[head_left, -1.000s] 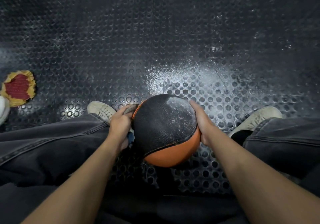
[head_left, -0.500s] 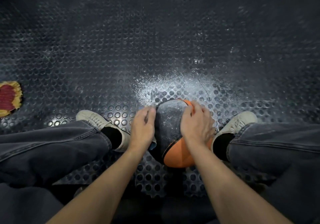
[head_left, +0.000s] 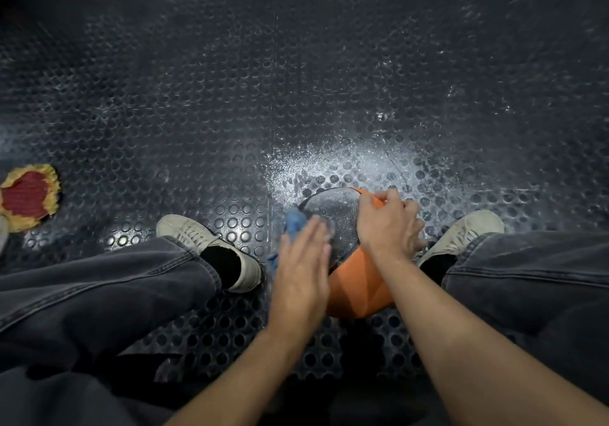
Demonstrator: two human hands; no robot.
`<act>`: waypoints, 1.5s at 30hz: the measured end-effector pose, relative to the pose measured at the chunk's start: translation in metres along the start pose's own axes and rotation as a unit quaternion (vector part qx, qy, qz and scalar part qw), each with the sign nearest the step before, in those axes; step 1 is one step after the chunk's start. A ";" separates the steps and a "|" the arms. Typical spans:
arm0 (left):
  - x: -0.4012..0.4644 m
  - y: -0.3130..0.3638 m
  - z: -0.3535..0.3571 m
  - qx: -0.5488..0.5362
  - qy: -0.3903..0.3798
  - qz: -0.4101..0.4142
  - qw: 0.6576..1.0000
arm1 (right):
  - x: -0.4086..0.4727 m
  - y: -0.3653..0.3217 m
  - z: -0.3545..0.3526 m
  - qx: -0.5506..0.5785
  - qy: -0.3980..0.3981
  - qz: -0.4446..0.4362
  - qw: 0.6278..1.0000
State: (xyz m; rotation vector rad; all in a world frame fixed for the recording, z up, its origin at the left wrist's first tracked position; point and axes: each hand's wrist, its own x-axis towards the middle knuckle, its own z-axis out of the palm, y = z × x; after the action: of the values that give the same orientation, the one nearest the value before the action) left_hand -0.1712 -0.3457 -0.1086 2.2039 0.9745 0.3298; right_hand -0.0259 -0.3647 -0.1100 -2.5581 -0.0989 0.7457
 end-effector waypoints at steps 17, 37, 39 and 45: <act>0.014 -0.025 -0.018 0.020 -0.017 0.042 0.999 | -0.010 -0.005 0.015 0.079 0.049 0.077 0.993; 0.008 -0.010 -0.026 0.005 -0.014 0.010 1.000 | -0.019 0.006 0.027 0.030 0.040 -0.154 0.987; 0.041 -0.024 -0.027 0.001 0.018 -0.098 0.995 | -0.021 0.008 0.028 0.026 0.037 -0.152 0.987; 0.007 -0.004 -0.024 0.005 0.007 -0.016 1.000 | -0.023 0.008 0.028 0.037 0.062 -0.123 0.990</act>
State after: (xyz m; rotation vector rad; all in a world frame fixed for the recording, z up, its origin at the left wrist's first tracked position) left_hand -0.1795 -0.3272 -0.0942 2.1951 1.0214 0.3272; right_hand -0.0600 -0.3646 -0.1231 -2.4550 -0.3341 0.4869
